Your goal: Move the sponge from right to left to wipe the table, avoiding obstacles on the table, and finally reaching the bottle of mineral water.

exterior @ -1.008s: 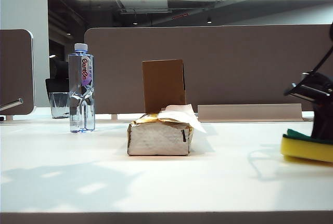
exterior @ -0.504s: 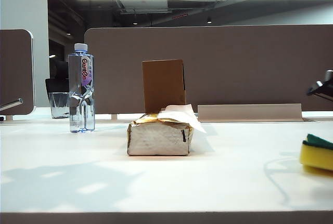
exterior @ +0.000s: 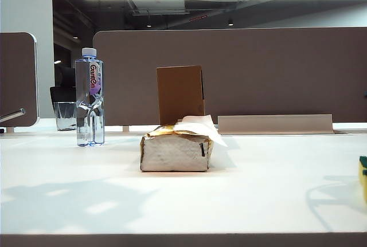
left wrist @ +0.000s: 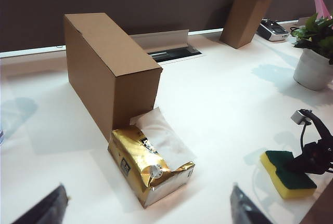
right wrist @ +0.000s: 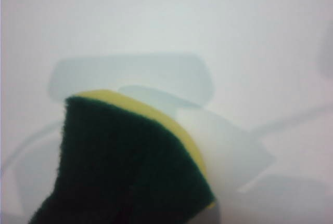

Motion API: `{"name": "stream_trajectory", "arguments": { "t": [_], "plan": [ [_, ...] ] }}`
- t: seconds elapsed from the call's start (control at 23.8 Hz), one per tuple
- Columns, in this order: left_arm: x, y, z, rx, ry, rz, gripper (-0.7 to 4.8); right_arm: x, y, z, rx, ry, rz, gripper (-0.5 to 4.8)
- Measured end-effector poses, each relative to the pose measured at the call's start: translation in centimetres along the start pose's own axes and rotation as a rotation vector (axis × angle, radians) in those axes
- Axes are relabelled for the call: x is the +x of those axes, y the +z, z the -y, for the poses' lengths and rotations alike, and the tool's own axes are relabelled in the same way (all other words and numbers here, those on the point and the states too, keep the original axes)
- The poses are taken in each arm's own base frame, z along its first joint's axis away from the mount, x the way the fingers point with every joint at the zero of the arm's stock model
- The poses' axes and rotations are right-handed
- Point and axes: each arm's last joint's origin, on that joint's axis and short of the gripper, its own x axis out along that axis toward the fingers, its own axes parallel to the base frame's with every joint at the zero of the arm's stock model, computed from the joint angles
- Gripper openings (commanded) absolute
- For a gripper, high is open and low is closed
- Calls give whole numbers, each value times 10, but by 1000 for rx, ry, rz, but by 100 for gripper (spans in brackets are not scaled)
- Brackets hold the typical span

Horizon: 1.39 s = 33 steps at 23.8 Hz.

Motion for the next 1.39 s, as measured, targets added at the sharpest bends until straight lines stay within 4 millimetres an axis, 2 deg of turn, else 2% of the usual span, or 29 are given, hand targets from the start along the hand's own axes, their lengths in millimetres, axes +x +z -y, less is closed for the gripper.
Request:
{"name": "stream_trajectory", "arguments": {
  "t": [0.55, 0.88, 1.05, 1.39],
  "plan": [
    [0, 0, 0, 0, 0, 0, 404, 0, 0, 1, -61, -32, 6, -9],
    [0, 0, 0, 0, 0, 0, 404, 12, 4, 1, -61, -4, -18, -9],
    [0, 0, 0, 0, 0, 0, 404, 25, 9, -13, -126, 37, 2, -9],
    [0, 0, 0, 0, 0, 0, 404, 32, 0, -41, -156, 65, 23, -9]
  ]
}}
